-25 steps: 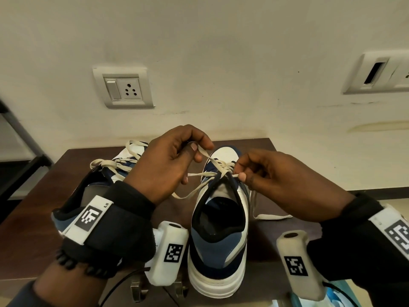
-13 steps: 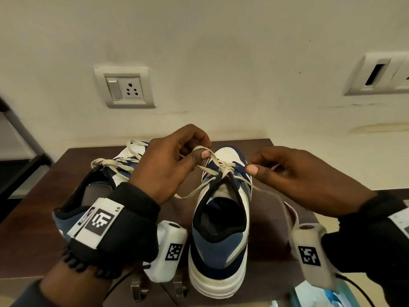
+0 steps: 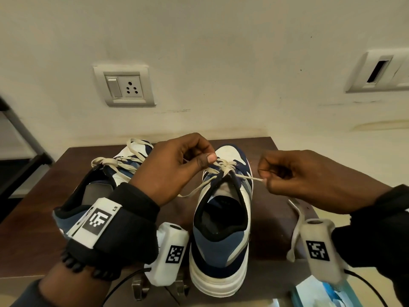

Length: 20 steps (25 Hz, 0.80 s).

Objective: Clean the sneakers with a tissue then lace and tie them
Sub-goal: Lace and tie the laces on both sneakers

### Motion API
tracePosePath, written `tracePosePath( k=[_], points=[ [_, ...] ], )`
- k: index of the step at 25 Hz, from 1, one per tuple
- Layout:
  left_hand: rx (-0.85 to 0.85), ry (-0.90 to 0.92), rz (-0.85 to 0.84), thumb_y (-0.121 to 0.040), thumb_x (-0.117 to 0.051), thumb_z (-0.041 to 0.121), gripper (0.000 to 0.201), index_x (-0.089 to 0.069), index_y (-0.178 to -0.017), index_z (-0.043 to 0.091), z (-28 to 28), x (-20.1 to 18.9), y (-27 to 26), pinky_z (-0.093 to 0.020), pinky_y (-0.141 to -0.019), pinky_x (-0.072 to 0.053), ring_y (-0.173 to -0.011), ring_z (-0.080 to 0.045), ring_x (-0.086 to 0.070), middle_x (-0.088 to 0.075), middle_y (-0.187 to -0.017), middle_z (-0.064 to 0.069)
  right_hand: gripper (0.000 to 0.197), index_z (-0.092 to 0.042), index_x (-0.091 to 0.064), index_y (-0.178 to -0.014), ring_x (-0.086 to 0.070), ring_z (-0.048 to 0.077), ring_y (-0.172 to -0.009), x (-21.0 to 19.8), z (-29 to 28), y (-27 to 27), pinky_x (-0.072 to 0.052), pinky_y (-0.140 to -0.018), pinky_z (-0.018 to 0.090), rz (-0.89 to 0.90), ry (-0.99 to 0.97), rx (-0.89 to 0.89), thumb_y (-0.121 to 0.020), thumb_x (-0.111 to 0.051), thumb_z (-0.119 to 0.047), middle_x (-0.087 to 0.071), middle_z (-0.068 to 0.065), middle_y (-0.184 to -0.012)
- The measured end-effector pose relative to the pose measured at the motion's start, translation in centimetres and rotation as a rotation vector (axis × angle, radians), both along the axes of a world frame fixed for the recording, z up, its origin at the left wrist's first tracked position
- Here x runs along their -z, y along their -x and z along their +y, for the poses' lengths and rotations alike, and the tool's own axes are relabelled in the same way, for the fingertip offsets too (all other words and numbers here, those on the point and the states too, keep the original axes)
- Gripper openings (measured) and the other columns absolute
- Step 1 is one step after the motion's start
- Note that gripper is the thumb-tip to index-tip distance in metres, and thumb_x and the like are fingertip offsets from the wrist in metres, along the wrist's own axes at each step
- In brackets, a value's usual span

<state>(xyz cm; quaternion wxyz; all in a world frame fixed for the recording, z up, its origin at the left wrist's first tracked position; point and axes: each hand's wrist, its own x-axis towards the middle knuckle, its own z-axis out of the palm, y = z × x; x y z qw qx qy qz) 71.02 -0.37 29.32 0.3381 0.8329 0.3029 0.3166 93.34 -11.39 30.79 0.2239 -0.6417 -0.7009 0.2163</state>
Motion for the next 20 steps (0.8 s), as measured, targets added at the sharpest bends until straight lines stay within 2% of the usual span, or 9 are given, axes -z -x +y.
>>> tracePosePath(
  k=[2, 4, 6, 9, 11, 14, 16, 18, 20],
  points=[
    [0.014, -0.031, 0.026, -0.09, -0.062, 0.028, 0.004, -0.066, -0.088, 0.027, -0.2, 0.1, -0.1, -0.034, -0.08, -0.052, -0.082, -0.01, -0.063, -0.067, -0.084, 0.008, 0.008, -0.024, -0.057, -0.081, -0.047, 0.003, -0.06, -0.1, -0.2, -0.3, -0.042, -0.059, 0.019, -0.002, 0.019, 0.003, -0.087, -0.059, -0.029, -0.056, -0.009, -0.069],
    [0.011, -0.034, 0.009, -0.09, -0.063, 0.025, 0.004, -0.067, -0.091, 0.025, -0.2, 0.1, -0.4, -0.032, -0.078, -0.053, -0.081, -0.009, -0.063, -0.067, -0.086, 0.006, 0.011, -0.031, -0.06, -0.091, -0.056, 0.003, -0.075, -0.1, 0.0, 0.6, -0.047, -0.068, 0.019, 0.056, -0.055, 0.009, -0.087, -0.058, -0.041, -0.062, -0.011, -0.083],
    [0.016, 0.014, -0.046, -0.091, -0.061, 0.021, 0.006, -0.067, -0.093, 0.02, -0.4, 0.0, -0.6, -0.029, -0.074, -0.055, -0.077, -0.01, -0.066, -0.069, -0.084, 0.001, 0.013, -0.032, -0.062, -0.095, -0.059, 0.003, -0.081, 0.2, 0.5, 1.9, -0.047, -0.07, 0.018, 0.113, -0.125, 0.005, -0.087, -0.059, -0.041, -0.064, -0.013, -0.086],
    [0.002, 0.045, -0.098, -0.093, -0.058, 0.021, 0.009, -0.065, -0.096, 0.017, -0.4, -0.1, -0.6, -0.031, -0.071, -0.056, -0.077, -0.009, -0.069, -0.071, -0.08, 0.0, 0.005, -0.03, -0.062, -0.092, -0.061, 0.004, -0.078, 0.9, 1.1, 2.7, -0.051, -0.071, 0.024, 0.139, -0.127, -0.013, -0.088, -0.063, -0.032, -0.066, -0.012, -0.083],
    [0.015, 0.07, -0.087, -0.09, -0.061, 0.025, 0.01, -0.065, -0.096, 0.019, -0.3, -0.1, -0.5, -0.03, -0.074, -0.055, -0.081, -0.009, -0.069, -0.072, -0.084, 0.002, 0.003, -0.029, -0.062, -0.09, -0.06, 0.004, -0.073, 1.0, 1.1, 2.3, -0.049, -0.068, 0.022, 0.129, -0.122, -0.021, -0.089, -0.062, -0.026, -0.065, -0.009, -0.08],
    [0.062, 0.033, 0.075, -0.083, -0.065, 0.04, 0.018, -0.064, -0.096, 0.028, 0.0, 0.2, -0.2, -0.022, -0.077, -0.051, -0.083, -0.005, -0.063, -0.068, -0.088, 0.01, 0.008, -0.025, -0.061, -0.081, -0.051, 0.004, -0.061, 0.3, 0.5, 0.7, -0.041, -0.059, 0.017, 0.051, -0.096, 0.01, -0.086, -0.059, -0.02, -0.06, -0.006, -0.07],
    [0.098, 0.033, 0.146, -0.081, -0.061, 0.047, 0.022, -0.062, -0.093, 0.028, -0.1, 0.5, 0.0, -0.019, -0.07, -0.048, -0.076, -0.002, -0.06, -0.065, -0.082, 0.013, 0.008, -0.024, -0.06, -0.076, -0.047, 0.003, -0.057, -0.1, 0.1, -0.9, -0.039, -0.057, 0.015, -0.024, -0.027, 0.053, -0.084, -0.058, -0.021, -0.058, -0.006, -0.067],
    [0.092, 0.055, 0.167, -0.08, -0.057, 0.05, 0.028, -0.06, -0.095, 0.027, -0.1, 0.5, 0.1, -0.018, -0.064, -0.046, -0.068, -0.002, -0.057, -0.062, -0.078, 0.012, 0.008, -0.028, -0.061, -0.08, -0.051, 0.002, -0.063, 0.0, -0.1, -1.4, -0.042, -0.059, 0.015, -0.045, 0.01, 0.073, -0.088, -0.057, -0.026, -0.062, -0.006, -0.074],
    [0.082, 0.13, 0.158, -0.078, -0.058, 0.049, 0.034, -0.055, -0.1, 0.023, 0.0, 0.4, 0.2, -0.024, -0.06, -0.049, -0.065, -0.007, -0.06, -0.062, -0.08, 0.005, 0.007, -0.033, -0.061, -0.09, -0.057, -0.001, -0.078, 0.2, 0.1, -0.4, -0.044, -0.068, 0.014, 0.011, -0.064, 0.072, -0.089, -0.056, -0.037, -0.063, -0.013, -0.085]
  ],
)
